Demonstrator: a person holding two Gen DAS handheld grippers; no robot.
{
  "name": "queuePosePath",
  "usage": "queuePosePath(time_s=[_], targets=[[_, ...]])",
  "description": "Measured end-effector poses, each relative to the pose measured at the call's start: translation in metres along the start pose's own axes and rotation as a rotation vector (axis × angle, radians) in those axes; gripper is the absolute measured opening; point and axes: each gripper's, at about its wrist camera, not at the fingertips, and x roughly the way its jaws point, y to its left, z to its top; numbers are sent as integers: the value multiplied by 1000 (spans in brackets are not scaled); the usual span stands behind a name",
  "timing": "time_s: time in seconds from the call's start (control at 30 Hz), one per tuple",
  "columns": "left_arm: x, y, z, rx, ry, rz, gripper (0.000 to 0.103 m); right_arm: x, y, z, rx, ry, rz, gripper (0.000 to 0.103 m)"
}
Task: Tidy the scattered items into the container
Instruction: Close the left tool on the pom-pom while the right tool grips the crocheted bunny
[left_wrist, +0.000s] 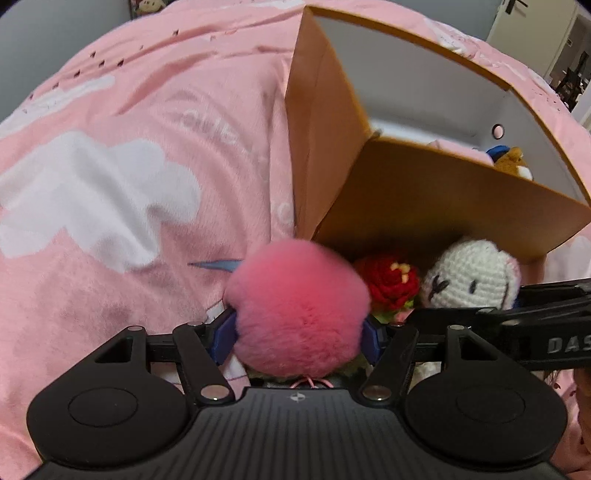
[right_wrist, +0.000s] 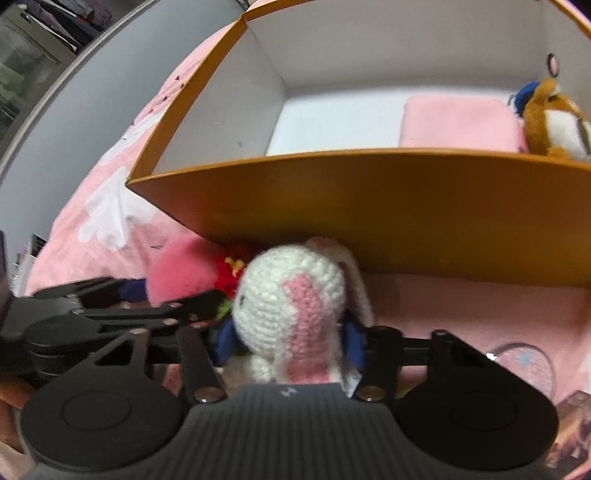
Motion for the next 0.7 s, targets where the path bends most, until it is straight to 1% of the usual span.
queuePosePath(time_s=[0.03,0.07,0.13,0.27,0.33,0.53,0.6,0.7], targets=[[2,1,-1,-11,8,-4,61,-1,1,0,-2,0,0,50],[3,2,-1,-19,19,-16,55,-3,2,0,-11,0,-1,48],[1,3,-1,-29,20,-24,51,-9,4,1,-16,-3,-2,47],[-9,2,-4,-24,-4,-16,49,-23,10,0,-56,-18,-19,47],[-17,2,-8,-25,-31,-6,48,-30,13,-1,-68,-33,-20,47],[-54,3,-21,-55,-120,-17,48,-63,24,-8,-101,-140,7,47],[-68,3,-19,-56,-161,-21,48,-76,27,-8,-115,-171,10,47],[-89,1,-17,-59,-208,-51,48,-93,30,-6,-131,-208,14,47]])
